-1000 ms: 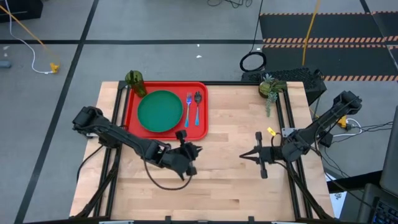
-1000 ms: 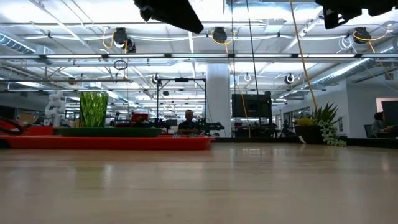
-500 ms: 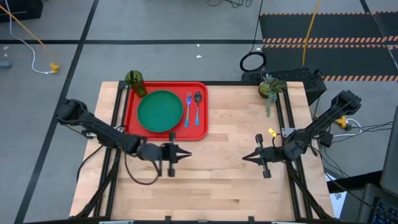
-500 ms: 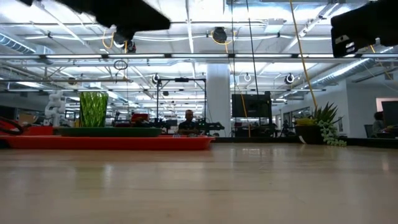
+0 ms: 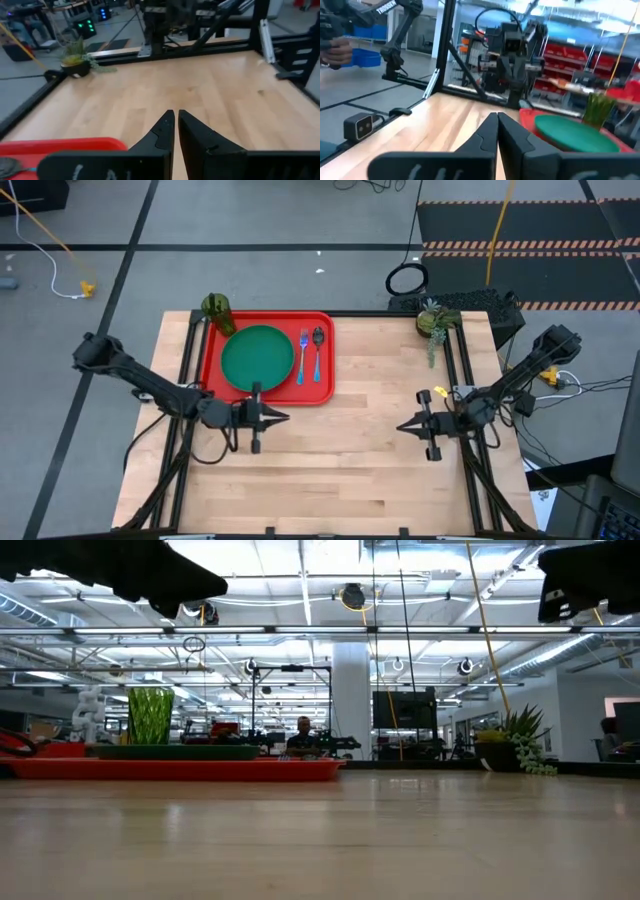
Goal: Pick and place plate/cup/fork/spoon on tray
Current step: Return to Home Position
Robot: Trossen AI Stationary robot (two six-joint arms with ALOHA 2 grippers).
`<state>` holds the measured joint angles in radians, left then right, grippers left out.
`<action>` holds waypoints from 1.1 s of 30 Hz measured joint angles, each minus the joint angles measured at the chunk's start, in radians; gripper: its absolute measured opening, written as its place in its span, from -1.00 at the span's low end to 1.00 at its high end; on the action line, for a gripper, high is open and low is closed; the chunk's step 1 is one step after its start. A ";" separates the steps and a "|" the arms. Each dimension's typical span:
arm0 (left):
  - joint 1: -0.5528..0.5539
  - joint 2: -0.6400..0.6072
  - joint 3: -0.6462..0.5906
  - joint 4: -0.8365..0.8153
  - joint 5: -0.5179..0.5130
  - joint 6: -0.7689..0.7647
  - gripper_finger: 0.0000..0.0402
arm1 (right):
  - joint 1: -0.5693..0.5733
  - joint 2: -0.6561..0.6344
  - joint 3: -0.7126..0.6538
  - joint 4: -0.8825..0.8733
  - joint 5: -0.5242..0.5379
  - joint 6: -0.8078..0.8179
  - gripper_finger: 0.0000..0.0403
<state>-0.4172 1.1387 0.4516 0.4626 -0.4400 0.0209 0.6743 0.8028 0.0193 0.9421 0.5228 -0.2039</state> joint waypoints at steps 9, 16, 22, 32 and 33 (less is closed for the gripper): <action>0.004 -0.016 -0.002 -0.012 -0.010 0.102 -0.87 | -0.059 -0.109 -0.002 0.011 -0.009 -0.138 -0.98; 0.043 -0.027 -0.002 0.057 -0.092 0.247 -0.87 | -0.160 -0.191 -0.003 -0.010 -0.180 -0.164 -0.98; 0.081 -0.071 -0.001 -0.010 -0.084 0.235 -0.87 | -0.256 -0.228 -0.003 -0.086 -0.250 -0.122 -0.98; 0.097 -0.114 -0.001 -0.059 -0.083 0.180 -0.87 | -0.398 -0.253 -0.003 -0.217 -0.422 0.017 -0.98; 0.097 -0.114 -0.001 -0.054 -0.083 0.179 -0.87 | -0.407 -0.256 -0.003 -0.238 -0.422 0.029 -0.98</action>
<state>-0.3201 1.0245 0.4507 0.4085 -0.5232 0.2000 0.2675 0.5463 0.0158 0.7036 0.1011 -0.1754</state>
